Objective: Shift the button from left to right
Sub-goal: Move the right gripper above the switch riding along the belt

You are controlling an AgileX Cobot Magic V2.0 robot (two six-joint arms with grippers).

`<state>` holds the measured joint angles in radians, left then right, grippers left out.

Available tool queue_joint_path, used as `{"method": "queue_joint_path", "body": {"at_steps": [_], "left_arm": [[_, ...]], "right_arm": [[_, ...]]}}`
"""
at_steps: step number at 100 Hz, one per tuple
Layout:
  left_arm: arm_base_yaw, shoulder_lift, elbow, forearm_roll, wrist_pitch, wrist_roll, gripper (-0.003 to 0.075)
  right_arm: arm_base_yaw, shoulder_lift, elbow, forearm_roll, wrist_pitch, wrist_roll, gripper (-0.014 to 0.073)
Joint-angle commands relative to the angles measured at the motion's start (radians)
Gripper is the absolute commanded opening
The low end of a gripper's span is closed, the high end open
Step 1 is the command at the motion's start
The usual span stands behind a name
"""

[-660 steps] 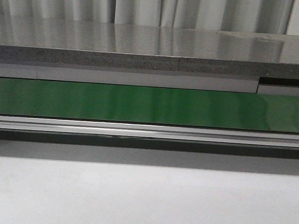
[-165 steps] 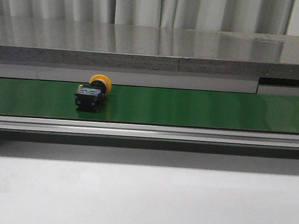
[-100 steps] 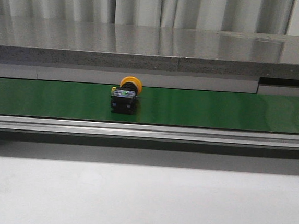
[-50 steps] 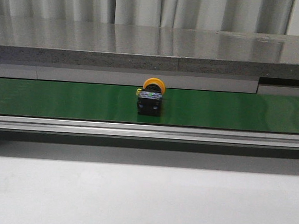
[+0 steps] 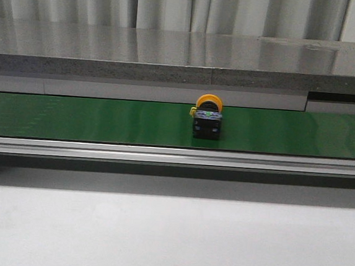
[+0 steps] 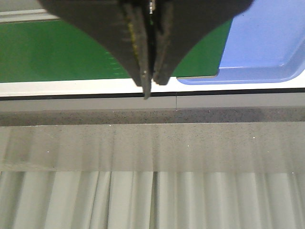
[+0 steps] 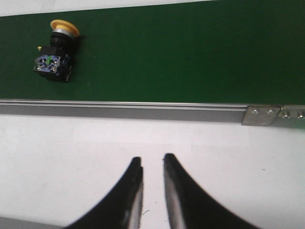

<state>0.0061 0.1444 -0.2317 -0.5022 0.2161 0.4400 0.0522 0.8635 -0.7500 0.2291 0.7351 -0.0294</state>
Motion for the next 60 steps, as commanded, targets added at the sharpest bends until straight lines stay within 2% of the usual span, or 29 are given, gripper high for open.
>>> {"method": "queue_joint_path", "body": {"at_steps": [1,9,16,26,37,60], "left_arm": [[-0.006,0.008,-0.027,-0.017,-0.072,0.0,-0.0021],[-0.006,0.008,-0.027,-0.017,-0.072,0.0,-0.002],[-0.005,0.008,-0.027,-0.017,-0.072,0.0,-0.002],[-0.006,0.008,-0.027,-0.017,-0.072,0.0,-0.002],[-0.005,0.008,-0.027,-0.017,-0.072,0.0,-0.0021],[-0.006,0.008,-0.027,-0.017,-0.072,0.0,-0.002]], "right_arm": [[0.0,0.003,-0.036,0.023,-0.066,-0.002,0.0355],[0.0,0.003,-0.036,0.023,-0.083,-0.002,0.0565],[0.0,0.003,-0.036,0.023,-0.111,-0.002,0.0669],[0.0,0.003,-0.036,0.024,-0.139,-0.002,0.0634],[0.0,0.022,-0.05,0.024,-0.152,-0.002,0.0634],[0.006,0.19,-0.156,0.024,-0.137,-0.04,0.0634]]}}
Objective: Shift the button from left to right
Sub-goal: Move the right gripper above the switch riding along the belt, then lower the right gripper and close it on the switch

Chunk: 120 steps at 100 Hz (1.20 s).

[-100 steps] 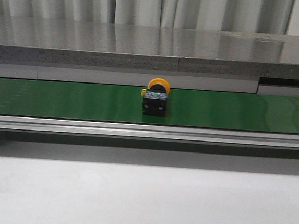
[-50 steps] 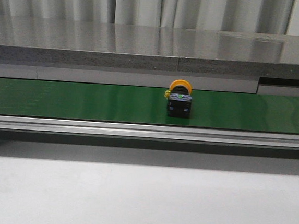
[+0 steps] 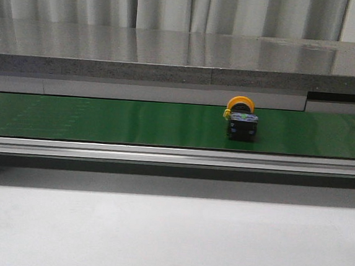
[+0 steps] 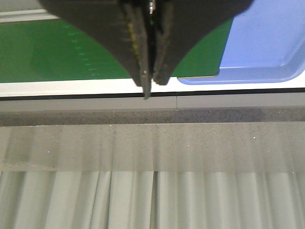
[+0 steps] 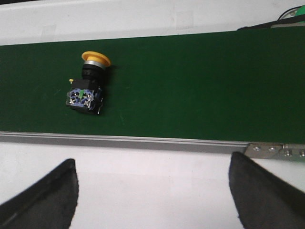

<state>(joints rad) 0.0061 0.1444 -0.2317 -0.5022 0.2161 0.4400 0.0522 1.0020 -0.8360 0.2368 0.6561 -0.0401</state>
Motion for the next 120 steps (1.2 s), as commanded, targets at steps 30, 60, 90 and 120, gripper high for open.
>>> {"method": "queue_joint_path", "body": {"at_steps": [30,60,90,120], "left_arm": [[-0.006,0.008,-0.027,-0.017,-0.072,0.0,-0.002],[-0.006,0.008,-0.027,-0.017,-0.072,0.0,-0.0021],[-0.006,0.008,-0.027,-0.017,-0.072,0.0,-0.0021],[-0.005,0.008,-0.027,-0.017,-0.072,0.0,-0.0021]], "right_arm": [[0.087,0.318,-0.212,0.015,-0.084,-0.09,0.0634],[0.134,0.531,-0.32,-0.045,-0.121,-0.102,0.0634],[0.134,0.656,-0.351,-0.068,-0.146,-0.102,0.0634],[0.134,0.702,-0.351,-0.084,-0.14,-0.101,0.0472]]}}
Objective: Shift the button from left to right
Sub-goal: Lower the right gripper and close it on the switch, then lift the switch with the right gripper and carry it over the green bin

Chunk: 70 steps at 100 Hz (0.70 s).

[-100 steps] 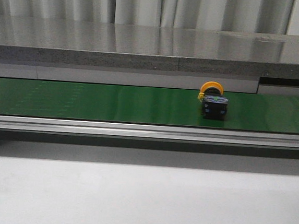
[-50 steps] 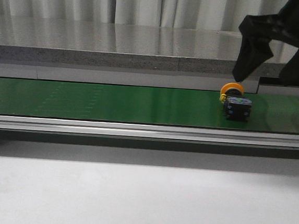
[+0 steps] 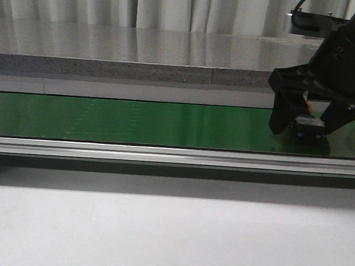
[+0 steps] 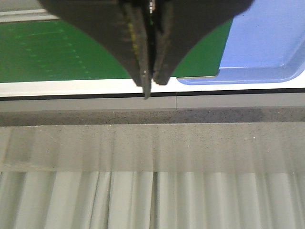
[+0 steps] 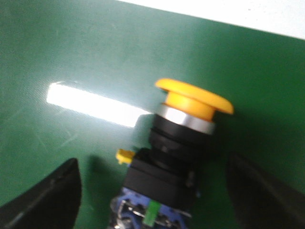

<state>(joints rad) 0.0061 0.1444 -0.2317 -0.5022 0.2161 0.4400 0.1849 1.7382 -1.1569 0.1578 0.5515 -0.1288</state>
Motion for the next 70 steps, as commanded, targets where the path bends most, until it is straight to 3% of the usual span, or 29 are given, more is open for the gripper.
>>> {"method": "queue_joint_path", "body": {"at_steps": [1,11,18,42,70], "left_arm": [[-0.006,0.008,-0.027,-0.017,-0.072,0.0,-0.002],[-0.005,0.008,-0.027,-0.017,-0.072,0.0,-0.0021],[-0.006,0.008,-0.027,-0.017,-0.072,0.0,-0.0021],[-0.006,0.008,-0.027,-0.017,-0.072,0.0,-0.0021],[-0.006,0.008,-0.027,-0.017,-0.072,0.0,-0.0021]], "right_arm": [[0.001,-0.034,-0.03,-0.005,-0.035,-0.012,0.0459],[0.001,-0.035,-0.03,-0.005,-0.032,-0.012,0.0246],[0.001,-0.038,-0.03,-0.005,-0.031,-0.012,0.017],[-0.038,-0.093,-0.054,-0.021,0.032,-0.012,0.0164],[-0.24,-0.134,-0.135,-0.148,0.127,-0.012,0.0164]]}}
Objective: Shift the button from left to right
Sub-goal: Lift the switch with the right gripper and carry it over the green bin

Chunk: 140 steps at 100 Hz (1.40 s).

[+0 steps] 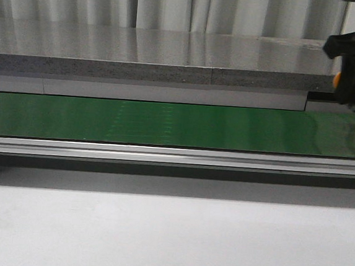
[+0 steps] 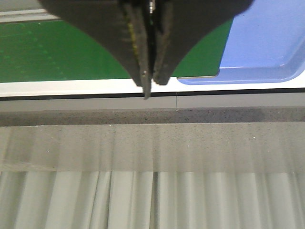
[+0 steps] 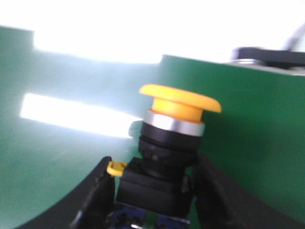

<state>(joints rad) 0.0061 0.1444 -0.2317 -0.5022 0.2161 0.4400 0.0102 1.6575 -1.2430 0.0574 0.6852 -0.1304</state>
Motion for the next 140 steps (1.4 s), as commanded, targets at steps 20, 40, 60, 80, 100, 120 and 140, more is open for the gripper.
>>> {"method": "queue_joint_path", "body": {"at_steps": [20,40,60,80,100,120,140], "left_arm": [[-0.006,0.008,-0.027,-0.017,-0.072,0.0,-0.0021],[-0.006,0.008,-0.027,-0.017,-0.072,0.0,-0.0021],[-0.005,0.008,-0.027,-0.017,-0.072,0.0,-0.0021],[-0.006,0.008,-0.027,-0.017,-0.072,0.0,-0.0021],[-0.006,0.008,-0.027,-0.017,-0.072,0.0,-0.002],[-0.006,0.008,-0.027,-0.017,-0.072,0.0,-0.0021],[-0.006,0.008,-0.027,-0.017,-0.072,0.0,-0.002]], "right_arm": [[-0.251,-0.048,-0.055,-0.066,-0.034,-0.011,0.0164],[-0.375,-0.002,-0.055,-0.093,-0.101,-0.018,0.0164],[-0.434,0.072,-0.055,-0.108,-0.146,-0.076,0.0164],[-0.44,0.141,-0.055,-0.108,-0.149,-0.113,0.0164],[-0.44,0.175,-0.055,-0.107,-0.143,-0.124,0.0164],[-0.44,0.176,-0.055,-0.093,-0.15,-0.124,0.0256],[-0.44,0.19,-0.055,-0.079,-0.143,-0.124,0.0337]]}}
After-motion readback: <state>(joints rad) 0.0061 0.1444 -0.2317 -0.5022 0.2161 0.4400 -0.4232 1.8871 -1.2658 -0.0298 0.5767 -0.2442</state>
